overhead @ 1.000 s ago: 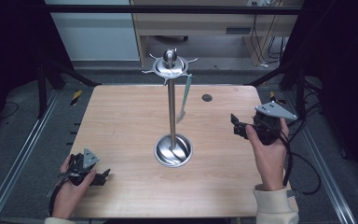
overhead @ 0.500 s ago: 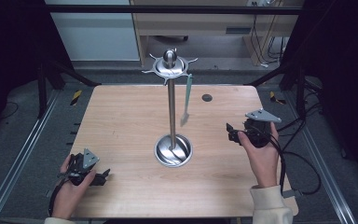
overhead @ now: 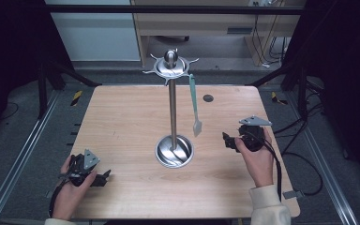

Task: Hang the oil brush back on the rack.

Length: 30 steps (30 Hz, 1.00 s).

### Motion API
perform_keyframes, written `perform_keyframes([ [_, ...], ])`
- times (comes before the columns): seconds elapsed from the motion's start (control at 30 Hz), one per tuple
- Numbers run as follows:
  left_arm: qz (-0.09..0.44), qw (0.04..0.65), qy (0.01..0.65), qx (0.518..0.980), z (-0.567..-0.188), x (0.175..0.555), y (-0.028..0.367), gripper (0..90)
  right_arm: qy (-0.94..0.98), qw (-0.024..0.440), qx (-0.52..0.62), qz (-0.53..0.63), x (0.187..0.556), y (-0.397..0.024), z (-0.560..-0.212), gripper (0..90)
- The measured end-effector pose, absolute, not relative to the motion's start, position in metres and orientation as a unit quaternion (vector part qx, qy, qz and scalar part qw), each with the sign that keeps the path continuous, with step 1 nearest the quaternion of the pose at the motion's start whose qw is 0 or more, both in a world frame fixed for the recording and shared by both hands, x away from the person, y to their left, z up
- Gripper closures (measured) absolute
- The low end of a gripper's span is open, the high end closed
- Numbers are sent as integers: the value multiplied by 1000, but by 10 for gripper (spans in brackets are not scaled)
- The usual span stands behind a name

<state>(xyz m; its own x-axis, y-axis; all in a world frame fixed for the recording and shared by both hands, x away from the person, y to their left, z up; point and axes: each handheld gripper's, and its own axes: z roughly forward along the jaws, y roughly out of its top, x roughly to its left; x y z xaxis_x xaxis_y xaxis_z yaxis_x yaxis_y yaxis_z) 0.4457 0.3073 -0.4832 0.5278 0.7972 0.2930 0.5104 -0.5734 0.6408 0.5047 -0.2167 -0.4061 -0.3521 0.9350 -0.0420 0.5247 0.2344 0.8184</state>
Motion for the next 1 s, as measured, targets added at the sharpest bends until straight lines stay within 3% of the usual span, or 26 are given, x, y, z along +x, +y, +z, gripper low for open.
perform_keyframes([
  [0.5,289,244,388,841,-484,446,306,32,763,227,498,344,516,-204,-454,148],
  [1.0,289,241,386,842,-484,446,306,32,797,212,476,305,521,-189,-479,145],
])
